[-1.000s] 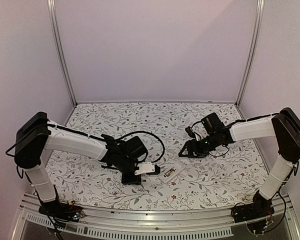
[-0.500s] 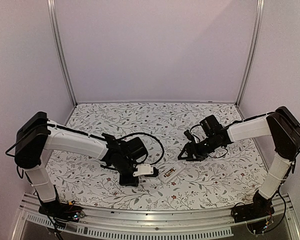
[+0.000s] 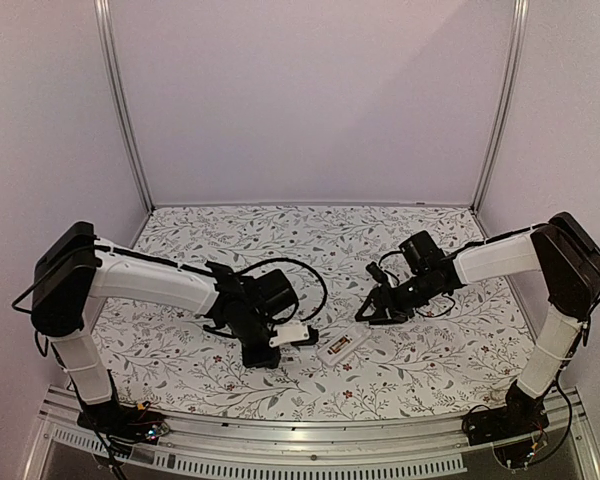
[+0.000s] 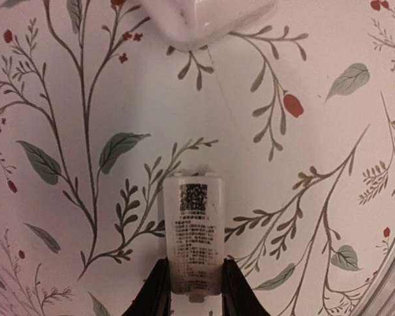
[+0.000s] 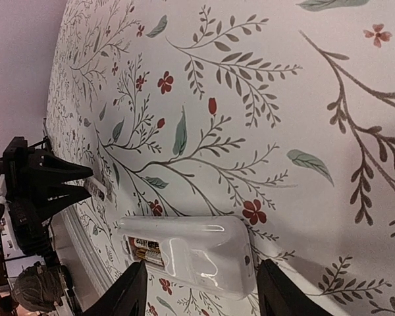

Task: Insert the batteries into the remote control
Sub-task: Pick up the battery cover from the center of the board, then adjust the remote control without the battery cover at the center of the board.

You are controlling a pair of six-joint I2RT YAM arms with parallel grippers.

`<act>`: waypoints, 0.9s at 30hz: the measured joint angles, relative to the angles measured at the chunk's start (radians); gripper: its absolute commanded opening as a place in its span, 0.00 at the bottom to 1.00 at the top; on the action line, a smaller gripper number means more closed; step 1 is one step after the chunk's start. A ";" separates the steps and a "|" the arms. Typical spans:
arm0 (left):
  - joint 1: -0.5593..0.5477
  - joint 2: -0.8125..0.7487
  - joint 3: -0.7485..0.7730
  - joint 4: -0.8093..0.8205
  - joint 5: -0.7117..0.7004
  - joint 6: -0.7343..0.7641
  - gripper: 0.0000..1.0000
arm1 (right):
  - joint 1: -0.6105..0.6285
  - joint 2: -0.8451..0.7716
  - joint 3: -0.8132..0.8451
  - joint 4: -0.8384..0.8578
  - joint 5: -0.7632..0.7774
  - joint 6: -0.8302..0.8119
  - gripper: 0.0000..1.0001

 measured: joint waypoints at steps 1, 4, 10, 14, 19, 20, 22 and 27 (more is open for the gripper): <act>0.000 0.000 0.006 0.000 -0.002 -0.013 0.16 | 0.001 0.000 0.000 0.000 -0.003 0.000 0.57; 0.000 0.000 0.027 0.002 -0.008 -0.047 0.15 | 0.008 0.006 0.000 0.000 -0.011 0.000 0.57; -0.007 -0.013 0.102 0.014 -0.024 -0.136 0.14 | 0.026 0.020 -0.004 0.000 -0.017 0.000 0.53; -0.015 -0.013 0.138 0.010 -0.024 -0.166 0.15 | 0.032 0.020 -0.013 0.005 -0.018 0.007 0.52; -0.034 0.007 0.225 -0.005 -0.019 -0.210 0.15 | 0.058 0.020 -0.031 0.007 -0.030 0.020 0.50; -0.037 0.021 0.250 -0.019 -0.016 -0.219 0.15 | 0.063 0.020 -0.034 0.008 -0.032 0.024 0.50; -0.041 0.053 0.294 -0.038 -0.010 -0.234 0.15 | 0.072 0.018 -0.039 0.012 -0.038 0.032 0.49; -0.055 0.101 0.334 -0.094 -0.006 -0.240 0.15 | 0.077 0.010 -0.058 0.032 -0.047 0.050 0.48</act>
